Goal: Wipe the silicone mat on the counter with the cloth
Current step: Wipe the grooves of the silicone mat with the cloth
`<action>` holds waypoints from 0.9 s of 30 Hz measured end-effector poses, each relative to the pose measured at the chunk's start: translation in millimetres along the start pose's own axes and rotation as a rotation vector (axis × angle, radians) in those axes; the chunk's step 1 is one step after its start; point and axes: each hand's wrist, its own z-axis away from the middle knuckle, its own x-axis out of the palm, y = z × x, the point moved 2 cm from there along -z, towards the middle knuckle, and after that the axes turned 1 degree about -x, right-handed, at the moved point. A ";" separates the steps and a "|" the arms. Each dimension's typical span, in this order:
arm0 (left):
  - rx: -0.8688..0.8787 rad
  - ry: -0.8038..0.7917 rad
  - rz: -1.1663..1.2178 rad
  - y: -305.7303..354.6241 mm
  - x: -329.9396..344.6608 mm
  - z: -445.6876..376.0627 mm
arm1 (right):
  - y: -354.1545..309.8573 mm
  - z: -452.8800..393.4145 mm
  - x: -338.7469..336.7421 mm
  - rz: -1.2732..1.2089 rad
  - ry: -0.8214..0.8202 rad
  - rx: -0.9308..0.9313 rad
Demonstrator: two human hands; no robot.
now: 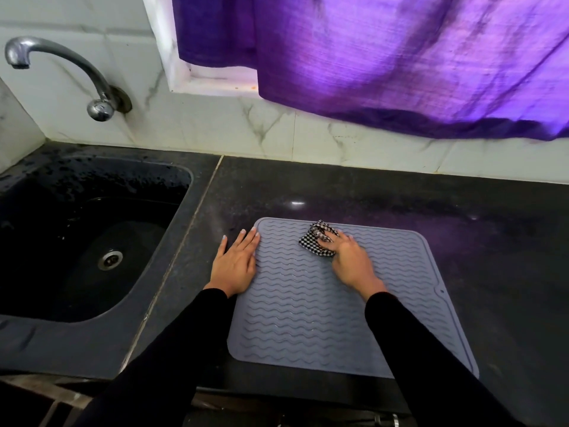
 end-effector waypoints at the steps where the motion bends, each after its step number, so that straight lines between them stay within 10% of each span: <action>1: 0.002 -0.002 0.009 0.0 -0.5 -0.1 | 0.9 -3.6 -7.0 -0.271 -0.021 0.094; 5: -0.010 -0.011 0.019 3.4 -2.5 2.5 | 3.8 -21.2 -41.4 -1.342 0.100 0.561; 9: -0.020 -0.008 0.016 3.5 -2.7 1.9 | -25.2 -40.5 -31.5 -1.026 0.293 0.554; 17: -0.013 0.012 0.021 4.8 -4.9 0.9 | -83.2 -21.5 47.6 0.069 0.186 -0.090; 23: -0.016 0.010 0.032 4.6 -4.8 1.0 | -70.0 -40.1 32.2 -0.188 0.040 0.027; 27: -0.015 -0.002 0.076 2.2 -4.8 1.7 | -60.6 -50.0 1.8 -1.041 -0.003 0.423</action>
